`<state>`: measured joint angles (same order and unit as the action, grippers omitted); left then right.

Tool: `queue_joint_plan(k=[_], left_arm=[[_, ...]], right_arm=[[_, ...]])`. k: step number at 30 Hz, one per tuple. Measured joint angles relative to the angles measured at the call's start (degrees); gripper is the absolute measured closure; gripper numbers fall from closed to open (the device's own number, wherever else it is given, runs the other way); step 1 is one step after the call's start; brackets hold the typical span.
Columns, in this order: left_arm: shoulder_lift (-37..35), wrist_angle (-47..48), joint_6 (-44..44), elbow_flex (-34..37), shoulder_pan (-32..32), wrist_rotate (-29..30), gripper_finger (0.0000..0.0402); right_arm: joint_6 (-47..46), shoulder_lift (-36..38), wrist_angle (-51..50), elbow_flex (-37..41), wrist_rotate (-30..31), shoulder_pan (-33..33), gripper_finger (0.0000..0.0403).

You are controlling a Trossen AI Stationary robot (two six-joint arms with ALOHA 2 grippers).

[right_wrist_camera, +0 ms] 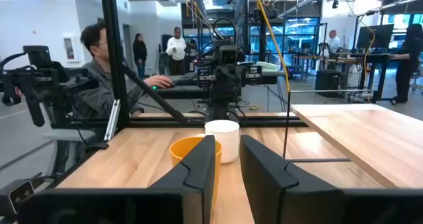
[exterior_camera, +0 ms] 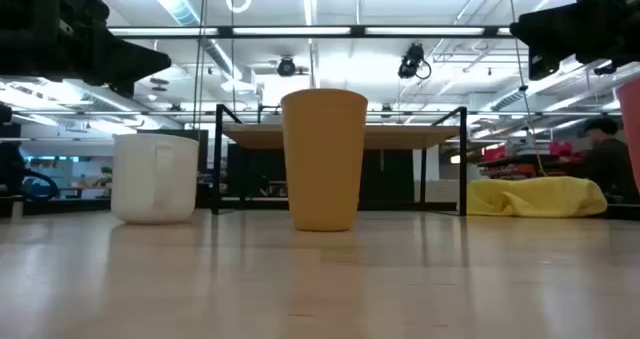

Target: Stack small to large cups/mugs on shelf

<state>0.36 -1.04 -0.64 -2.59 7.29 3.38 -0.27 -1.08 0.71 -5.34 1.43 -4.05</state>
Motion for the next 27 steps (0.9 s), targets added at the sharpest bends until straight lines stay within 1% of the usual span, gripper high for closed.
queue_joint_plan(k=[4, 12, 20, 27], left_arm=[[0.0, -0.01, 0.0, 0.01, -0.01, 0.0, 0.0343], [0.0, -0.01, 0.0, 0.0, -0.01, 0.0, 0.035], [0.0, -0.01, 0.0, 0.01, -0.01, 0.0, 0.0342], [0.0, -0.01, 0.0, 0.0, 0.0, 0.0, 0.035]], right_arm=[[-0.01, 0.01, 0.0, 0.0, 0.02, -0.02, 0.0323], [-0.01, 0.0, 0.0, 0.0, 0.02, -0.02, 0.0323], [-0.01, 0.01, 0.0, 0.0, 0.02, -0.02, 0.0323], [-0.01, 0.0, 0.0, 0.0, 0.02, 0.0, 0.0323]])
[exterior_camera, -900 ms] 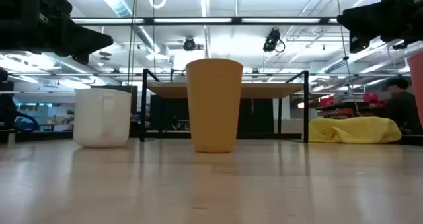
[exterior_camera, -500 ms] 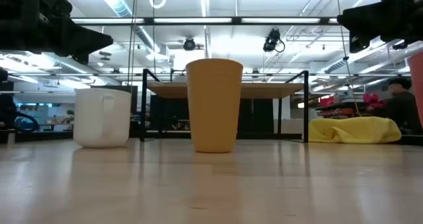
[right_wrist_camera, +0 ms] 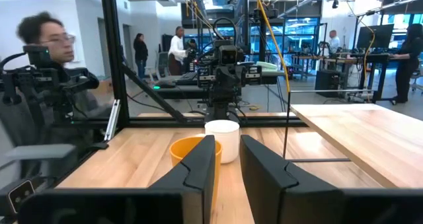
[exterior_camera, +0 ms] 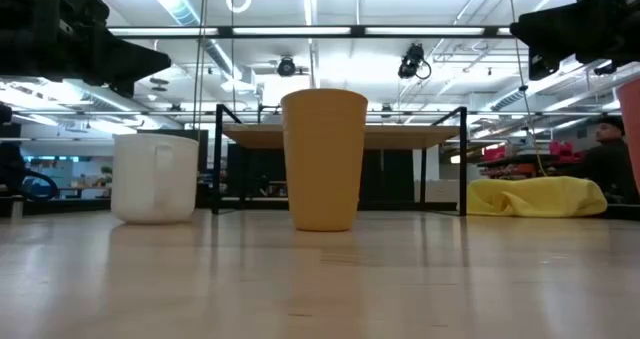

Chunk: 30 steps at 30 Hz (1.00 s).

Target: Stack small to large cups/mugs on shelf

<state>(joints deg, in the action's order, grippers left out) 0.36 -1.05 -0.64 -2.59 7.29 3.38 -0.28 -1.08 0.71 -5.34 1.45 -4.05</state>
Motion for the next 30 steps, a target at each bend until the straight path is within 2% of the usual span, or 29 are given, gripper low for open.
queue_joint_plan(k=[30], left_arm=[[0.0, 0.01, 0.0, 0.0, 0.0, 0.02, 0.0345]], right_arm=[[0.01, 0.0, 0.0, 0.0, 0.0, -0.02, 0.0323]])
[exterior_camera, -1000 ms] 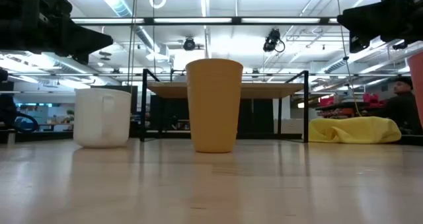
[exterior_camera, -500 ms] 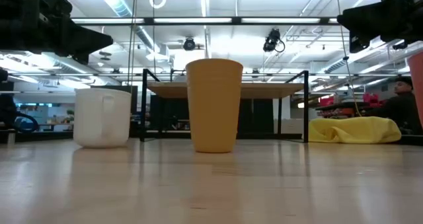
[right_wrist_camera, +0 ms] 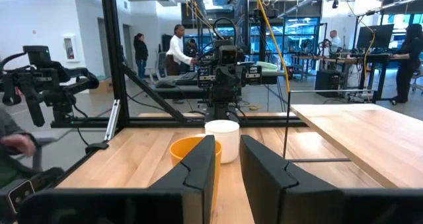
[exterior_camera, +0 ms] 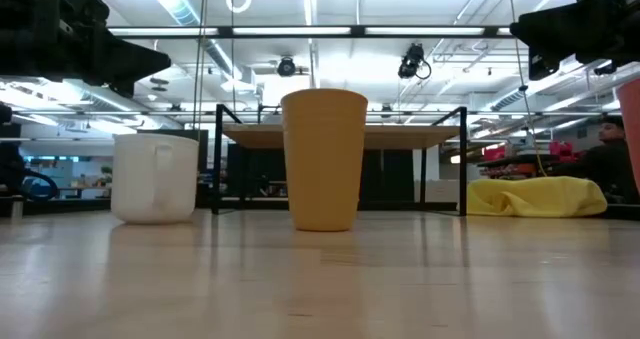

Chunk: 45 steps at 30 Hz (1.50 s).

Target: Stack small to large cups/mugs on shelf

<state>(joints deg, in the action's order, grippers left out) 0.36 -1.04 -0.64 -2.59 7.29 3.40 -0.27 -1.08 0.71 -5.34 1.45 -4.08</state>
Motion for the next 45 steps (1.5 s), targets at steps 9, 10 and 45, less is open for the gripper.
queue_joint_plan(k=[9, 10, 45], left_arm=[[-0.01, -0.01, 0.0, 0.0, 0.0, -0.01, 0.0347], [0.0, 0.0, 0.0, 0.02, 0.0, -0.02, 0.0345], [-0.02, -4.96, 20.63, 0.0, -0.02, -0.02, 0.0348]], right_arm=[[-0.01, 0.0, 0.0, 0.0, -0.01, 0.01, 0.0323], [-0.01, 0.0, 0.0, 0.0, 0.0, 0.01, 0.0323], [-20.21, 0.02, 5.89, 0.0, -0.02, 0.0, 0.0323]])
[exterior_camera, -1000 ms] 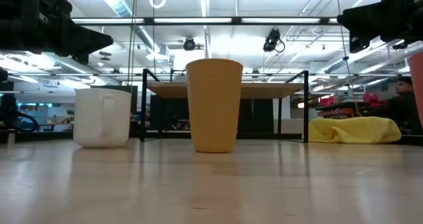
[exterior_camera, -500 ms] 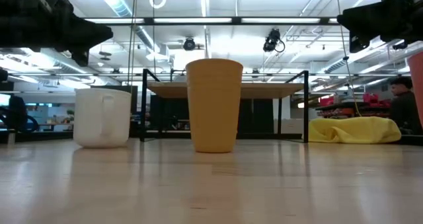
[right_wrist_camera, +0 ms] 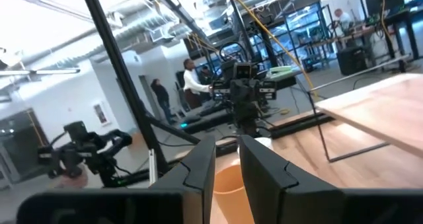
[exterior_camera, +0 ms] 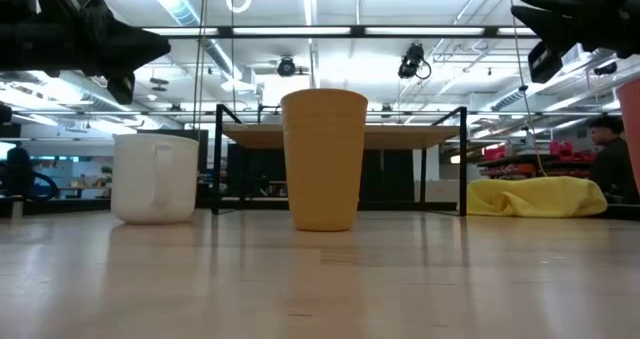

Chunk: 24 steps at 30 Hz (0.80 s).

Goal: Stack small to large cups/mugs on shelf
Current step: Put the yellow cup on the shelf

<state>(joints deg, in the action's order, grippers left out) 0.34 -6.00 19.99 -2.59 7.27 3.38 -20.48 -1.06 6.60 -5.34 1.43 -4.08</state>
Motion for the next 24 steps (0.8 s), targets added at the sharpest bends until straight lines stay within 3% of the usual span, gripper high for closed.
queue_joint_plan(k=[8, 17, 24], left_arm=[[0.02, 0.83, 0.13, 0.02, -0.3, -0.02, 0.0352], [0.02, 4.55, -0.06, 0.0, -4.5, -2.67, 0.0345], [0.02, 4.55, -0.24, 0.0, -7.24, -2.64, 0.035]], right_arm=[[-5.52, 0.0, 0.83, -0.04, -1.68, -0.6, 0.0323], [-12.81, -0.06, 2.07, -0.04, -2.8, -6.35, 0.0323], [-10.95, -1.34, 8.51, -0.07, -2.8, -11.61, 0.0323]])
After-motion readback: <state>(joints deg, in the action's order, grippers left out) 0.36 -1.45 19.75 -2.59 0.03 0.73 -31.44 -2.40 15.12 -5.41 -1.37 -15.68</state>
